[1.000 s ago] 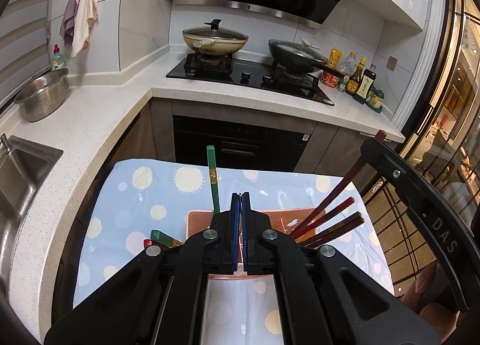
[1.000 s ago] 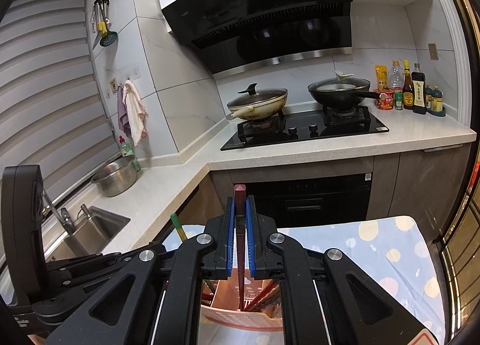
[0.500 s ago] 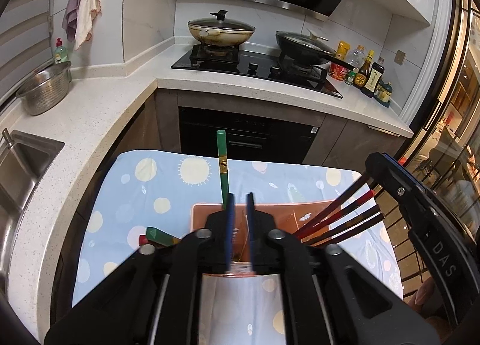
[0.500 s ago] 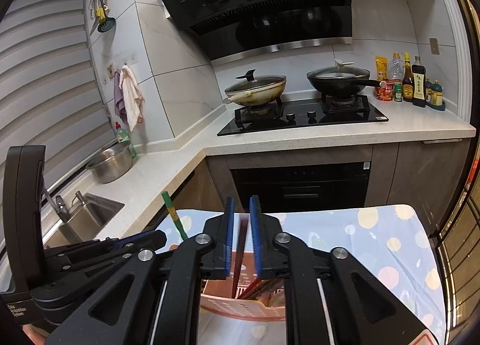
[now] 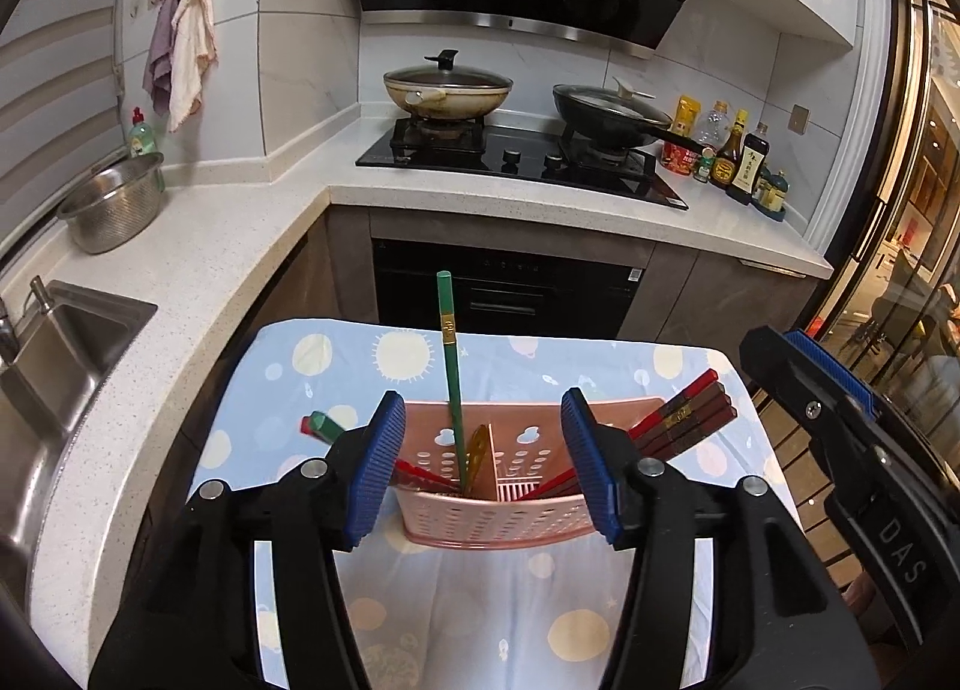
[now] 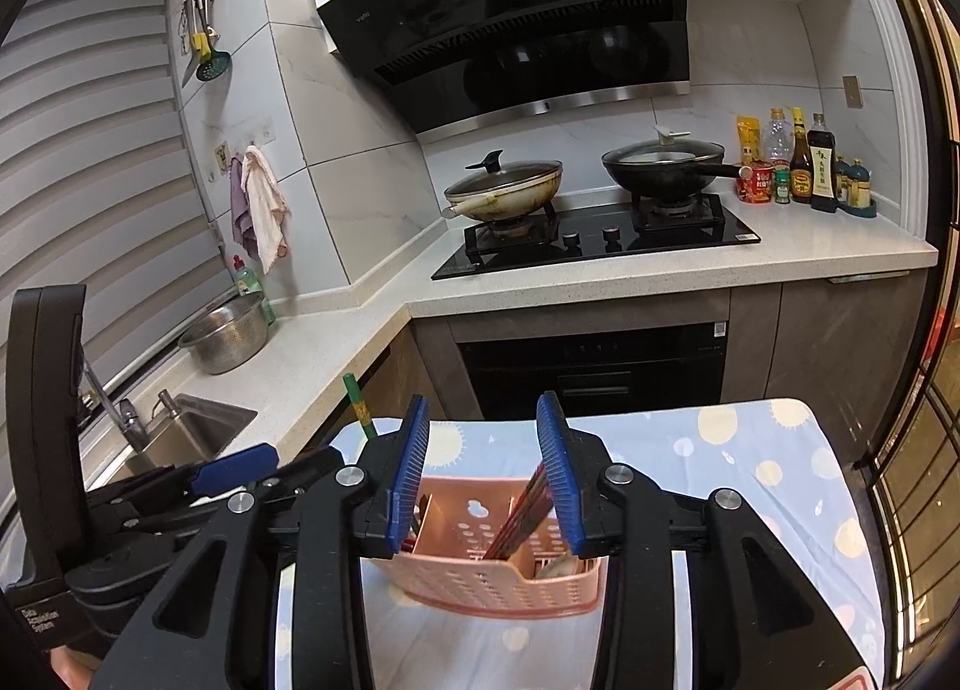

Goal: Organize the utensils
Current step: 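Open both grippers and pull them back from the pink holder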

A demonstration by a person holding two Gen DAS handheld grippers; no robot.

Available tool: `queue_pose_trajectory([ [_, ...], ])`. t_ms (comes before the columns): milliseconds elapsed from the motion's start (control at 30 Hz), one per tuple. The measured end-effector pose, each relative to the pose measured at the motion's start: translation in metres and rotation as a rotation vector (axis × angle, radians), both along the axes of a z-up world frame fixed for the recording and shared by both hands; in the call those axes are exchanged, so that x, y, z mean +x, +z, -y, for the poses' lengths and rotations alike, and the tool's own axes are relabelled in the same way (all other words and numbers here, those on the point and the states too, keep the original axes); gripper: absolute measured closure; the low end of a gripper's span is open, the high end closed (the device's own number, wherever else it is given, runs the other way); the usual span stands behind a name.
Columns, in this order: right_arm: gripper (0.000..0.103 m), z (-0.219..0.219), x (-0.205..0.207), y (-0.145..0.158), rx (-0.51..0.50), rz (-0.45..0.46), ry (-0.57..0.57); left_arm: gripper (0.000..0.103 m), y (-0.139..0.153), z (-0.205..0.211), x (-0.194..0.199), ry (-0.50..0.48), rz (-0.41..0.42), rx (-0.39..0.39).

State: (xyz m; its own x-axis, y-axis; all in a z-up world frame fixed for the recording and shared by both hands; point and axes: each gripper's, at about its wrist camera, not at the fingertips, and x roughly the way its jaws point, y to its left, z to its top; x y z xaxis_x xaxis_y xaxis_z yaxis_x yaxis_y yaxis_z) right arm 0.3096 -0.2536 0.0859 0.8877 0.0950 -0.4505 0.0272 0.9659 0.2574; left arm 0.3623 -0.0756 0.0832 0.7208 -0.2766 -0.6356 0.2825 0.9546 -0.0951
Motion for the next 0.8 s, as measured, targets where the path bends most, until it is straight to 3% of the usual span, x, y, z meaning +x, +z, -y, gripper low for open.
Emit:
queue_pose_trajectory([
  [200, 0.056, -0.001, -0.023, -0.002, -0.013, -0.032, -0.005, 0.046, 0.001, -0.007, -0.023, 0.038, 0.019, 0.049],
  [300, 0.054, -0.004, -0.036, -0.003, -0.03, -0.048, -0.004, 0.035, 0.0, -0.012, -0.033, 0.061, 0.016, 0.062],
  [500, 0.052, -0.013, -0.061, -0.005, -0.052, -0.082, 0.009, 0.023, -0.001, -0.019, -0.058, 0.083, 0.022, 0.084],
  [800, 0.048, -0.021, -0.094, -0.013, -0.065, -0.135, 0.012, 0.011, -0.012, -0.027, -0.089, 0.103, 0.004, 0.114],
])
